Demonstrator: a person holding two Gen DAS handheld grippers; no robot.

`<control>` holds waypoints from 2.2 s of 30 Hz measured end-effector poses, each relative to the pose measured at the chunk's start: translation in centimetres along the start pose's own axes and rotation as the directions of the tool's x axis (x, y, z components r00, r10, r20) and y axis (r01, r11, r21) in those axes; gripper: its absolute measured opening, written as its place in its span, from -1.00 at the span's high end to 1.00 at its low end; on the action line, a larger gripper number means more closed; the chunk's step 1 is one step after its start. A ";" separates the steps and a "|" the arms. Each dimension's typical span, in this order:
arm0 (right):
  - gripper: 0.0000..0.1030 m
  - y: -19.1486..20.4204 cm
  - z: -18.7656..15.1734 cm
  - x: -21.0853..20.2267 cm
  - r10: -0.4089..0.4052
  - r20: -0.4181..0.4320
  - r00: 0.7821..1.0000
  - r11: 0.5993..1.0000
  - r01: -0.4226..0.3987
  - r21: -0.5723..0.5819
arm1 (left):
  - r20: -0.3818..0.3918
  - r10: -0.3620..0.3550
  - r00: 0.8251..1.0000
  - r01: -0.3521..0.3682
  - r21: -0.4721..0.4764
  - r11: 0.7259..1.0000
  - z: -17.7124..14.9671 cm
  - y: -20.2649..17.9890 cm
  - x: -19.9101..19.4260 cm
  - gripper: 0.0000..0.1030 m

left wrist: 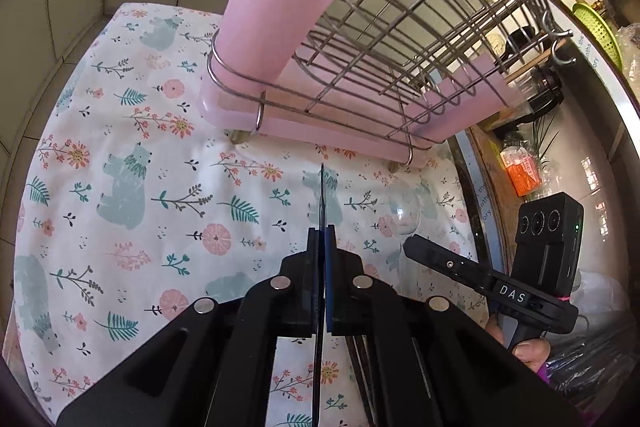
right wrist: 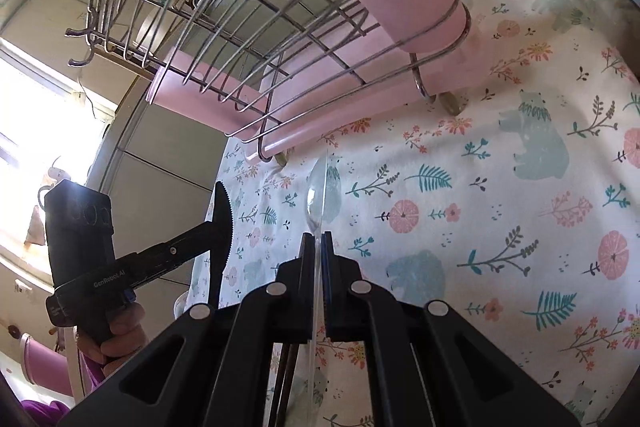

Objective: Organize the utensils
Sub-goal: 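Lift the spoon with the right gripper while the left gripper lifts the knife toward the pink cup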

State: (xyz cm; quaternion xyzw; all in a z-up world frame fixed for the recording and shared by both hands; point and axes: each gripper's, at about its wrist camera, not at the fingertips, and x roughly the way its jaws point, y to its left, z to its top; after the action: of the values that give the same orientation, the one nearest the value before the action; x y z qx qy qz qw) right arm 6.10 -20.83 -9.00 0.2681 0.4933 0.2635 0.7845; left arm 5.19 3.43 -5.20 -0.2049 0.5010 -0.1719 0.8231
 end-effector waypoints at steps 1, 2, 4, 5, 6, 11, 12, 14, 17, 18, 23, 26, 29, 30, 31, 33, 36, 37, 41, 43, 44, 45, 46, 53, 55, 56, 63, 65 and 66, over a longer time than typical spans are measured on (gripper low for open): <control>0.94 0.2 0.0 -0.3 -0.001 0.011 1.000 1.000 0.001 -0.005 | 0.014 0.001 1.000 -0.001 -0.001 1.000 0.1 0.1 -0.4 0.97; 0.94 0.3 0.1 -0.6 -0.004 0.022 1.000 1.000 0.004 -0.012 | 0.025 0.003 1.000 -0.003 0.000 1.000 0.3 -0.1 -0.7 0.97; 0.94 0.8 -0.1 -1.1 -0.012 0.041 0.999 1.000 0.013 -0.027 | 0.052 0.003 0.999 -0.003 0.003 1.000 0.5 0.0 -1.7 0.97; 0.94 1.0 -0.1 -1.5 -0.016 0.053 0.998 0.999 0.018 -0.036 | 0.064 0.003 0.998 -0.004 0.007 1.000 0.5 0.0 -2.1 0.97; 0.94 1.2 -0.1 -1.9 -0.019 0.065 0.998 0.999 0.022 -0.043 | 0.076 0.004 0.997 -0.004 0.010 1.000 0.5 0.0 -2.6 0.97; 0.94 2.1 -0.1 -3.5 -0.019 0.121 0.992 0.997 0.029 -0.078 | 0.138 0.008 0.990 -0.011 0.020 1.000 0.6 -0.3 -4.7 0.97; 0.94 2.2 -0.1 -4.1 -0.018 0.133 0.991 0.996 0.030 -0.085 | 0.153 0.008 0.988 -0.012 0.021 1.000 0.7 -0.5 -5.0 0.97; 0.94 2.5 0.0 -4.8 -0.020 0.156 0.988 0.994 0.036 -0.099 | 0.179 0.007 0.984 -0.011 0.022 1.000 0.9 -1.3 -5.2 0.97; 0.94 3.3 0.3 -5.9 -0.030 0.202 0.979 0.991 0.054 -0.119 | 0.217 -0.001 0.976 -0.004 0.025 1.000 1.1 -2.0 -6.0 0.97; 0.94 3.4 0.4 -6.3 -0.030 0.216 0.976 0.991 0.057 -0.123 | 0.227 -0.003 0.974 -0.003 0.027 1.000 1.3 -2.2 -6.1 0.97; 0.94 4.3 1.2 -8.5 -0.034 0.290 0.956 0.986 0.080 -0.149 | 0.281 -0.011 0.960 0.001 0.038 0.999 1.9 -2.8 -7.6 0.97; 0.94 5.1 1.9 -9.7 -0.035 0.334 0.942 0.982 0.095 -0.165 | 0.312 -0.018 0.950 0.005 0.041 0.999 2.3 -3.0 -8.6 0.97; 0.94 6.3 2.5 -10.5 -0.034 0.377 0.926 0.976 0.111 -0.185 | 0.351 -0.022 0.936 0.006 0.046 0.999 2.7 -3.2 -9.7 0.97; 0.94 6.6 2.7 -10.9 -0.033 0.391 0.920 0.974 0.116 -0.193 | 0.361 -0.024 0.932 0.007 0.047 0.999 2.9 -3.3 -10.1 0.97; 0.94 6.9 2.9 -11.2 -0.031 0.404 0.914 0.972 0.122 -0.200 | 0.373 -0.027 0.927 0.009 0.049 0.999 3.0 -3.4 -10.4 0.97; 0.94 7.6 3.3 -11.8 -0.029 0.425 0.905 0.968 0.132 -0.214 | 0.395 -0.030 0.918 0.009 0.055 0.998 3.3 -3.7 -11.0 0.97; 0.94 8.2 3.7 -12.4 -0.023 0.448 0.894 0.963 0.140 -0.229 | 0.423 -0.036 0.906 0.011 0.063 0.998 3.7 -4.1 -11.8 0.97; 0.94 8.5 3.9 -12.6 -0.020 0.453 0.891 0.962 0.141 -0.235 | 0.429 -0.039 0.902 0.013 0.063 0.998 3.8 -4.1 -12.0 0.97; 0.94 9.1 4.1 -13.0 -0.011 0.470 0.882 0.958 0.145 -0.248 | 0.450 -0.050 0.892 0.021 0.068 0.997 4.1 -4.3 -12.6 0.97; 0.94 9.4 4.1 -13.3 -0.010 0.482 0.876 0.955 0.151 -0.255 | 0.461 -0.054 0.885 0.025 0.069 0.997 4.2 -4.4 -12.9 0.97; 0.94 9.5 4.1 -13.4 -0.011 0.488 0.873 0.953 0.156 -0.258 | 0.465 -0.056 0.883 0.027 0.070 0.997 4.3 -4.4 -13.0 0.97; 0.94 9.6 4.1 -13.5 -0.011 0.495 0.869 0.952 0.161 -0.262 | 0.470 -0.059 0.881 0.028 0.071 0.997 4.4 -4.4 -13.1 0.97; 0.94 9.7 4.1 -13.6 -0.011 0.502 0.865 0.950 0.165 -0.265 | 0.474 -0.060 0.878 0.030 0.072 0.997 4.4 -4.5 -13.2 0.97; 0.94 10.4 4.8 -14.9 0.000 0.554 0.833 0.945 0.181 -0.273 | 0.511 -0.070 0.857 0.037 0.075 0.997 4.8 -4.7 -14.1 0.97; 0.94 10.7 5.1 -15.5 0.005 0.573 0.820 0.942 0.188 -0.277 | 0.525 -0.069 0.848 0.032 0.078 0.996 4.9 -4.9 -14.4 0.97; 0.94 10.9 5.2 -15.7 0.006 0.581 0.814 0.940 0.193 -0.280 | 0.531 -0.068 0.845 0.030 0.080 0.996 4.9 -4.9 -14.5 0.97; 0.94 11.4 6.1 -17.2 0.016 0.641 0.767 0.933 0.220 -0.286 | 0.566 -0.071 0.821 0.030 0.082 0.996 5.4 -5.2 -15.2 0.97; 0.94 11.4 6.5 -17.5 0.018 0.655 0.755 0.934 0.222 -0.281 | 0.575 -0.069 0.815 0.029 0.078 0.996 5.6 -5.2 -15.3 0.97; 0.94 11.4 6.6 -17.6 0.019 0.660 0.751 0.934 0.222 -0.279 | 0.580 -0.067 0.812 0.028 0.075 0.997 5.8 -5.2 -15.3 0.97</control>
State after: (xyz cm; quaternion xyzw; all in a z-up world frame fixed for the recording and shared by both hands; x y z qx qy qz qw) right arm 3.84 -25.66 12.31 0.1760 0.1495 0.1906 0.9541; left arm 3.22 7.44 11.39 -0.2340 0.2146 -0.1373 0.9383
